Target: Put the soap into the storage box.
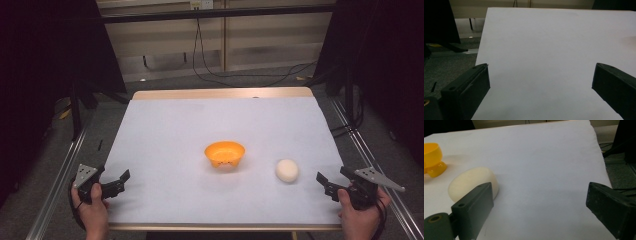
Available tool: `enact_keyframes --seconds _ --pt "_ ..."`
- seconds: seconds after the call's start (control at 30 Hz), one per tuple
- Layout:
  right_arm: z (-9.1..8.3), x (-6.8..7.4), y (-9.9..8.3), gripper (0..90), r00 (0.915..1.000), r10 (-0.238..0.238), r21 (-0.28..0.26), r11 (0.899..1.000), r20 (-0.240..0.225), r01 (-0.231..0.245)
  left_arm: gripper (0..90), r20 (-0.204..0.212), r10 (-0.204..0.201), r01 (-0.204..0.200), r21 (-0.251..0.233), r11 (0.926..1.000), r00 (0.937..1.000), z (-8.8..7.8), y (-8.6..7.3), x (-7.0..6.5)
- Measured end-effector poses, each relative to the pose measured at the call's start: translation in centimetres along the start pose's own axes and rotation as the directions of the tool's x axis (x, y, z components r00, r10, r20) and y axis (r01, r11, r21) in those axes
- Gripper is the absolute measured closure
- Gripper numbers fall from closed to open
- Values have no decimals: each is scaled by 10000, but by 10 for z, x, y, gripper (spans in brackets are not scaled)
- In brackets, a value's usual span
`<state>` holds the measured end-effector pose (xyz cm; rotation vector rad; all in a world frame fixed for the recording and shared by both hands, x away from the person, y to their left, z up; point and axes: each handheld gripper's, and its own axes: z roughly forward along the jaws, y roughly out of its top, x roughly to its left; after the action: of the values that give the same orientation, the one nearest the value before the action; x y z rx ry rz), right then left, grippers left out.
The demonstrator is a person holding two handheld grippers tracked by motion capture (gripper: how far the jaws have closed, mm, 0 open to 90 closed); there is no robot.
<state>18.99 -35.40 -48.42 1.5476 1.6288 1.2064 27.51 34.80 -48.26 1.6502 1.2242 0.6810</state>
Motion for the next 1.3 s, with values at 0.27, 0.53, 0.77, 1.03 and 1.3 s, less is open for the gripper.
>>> enact_keyframes --seconds 0.27,0.53,0.77,1.03,1.3 --pt "8 7 11 122 9989 -425 1338 9900 -216 450 13 -68 127 -126 75 9999 9999 0 0 0" --pt "22 19 29 108 9903 -1024 3369 9328 -938 1284 14 -41 84 -83 64 9999 10000 0 0 0" --pt "35 30 43 32 9791 -1243 4714 8619 -1607 1868 15 -7 61 -61 74 10000 10000 1 0 -1" --pt "45 48 46 2 9666 -1708 5365 8065 -1911 2486 15 -10 72 -72 65 10000 10000 1 0 -1" --pt "53 58 54 19 9665 -1660 5522 7958 -1956 2484 15 29 65 -65 85 9999 10000 1 0 -1"
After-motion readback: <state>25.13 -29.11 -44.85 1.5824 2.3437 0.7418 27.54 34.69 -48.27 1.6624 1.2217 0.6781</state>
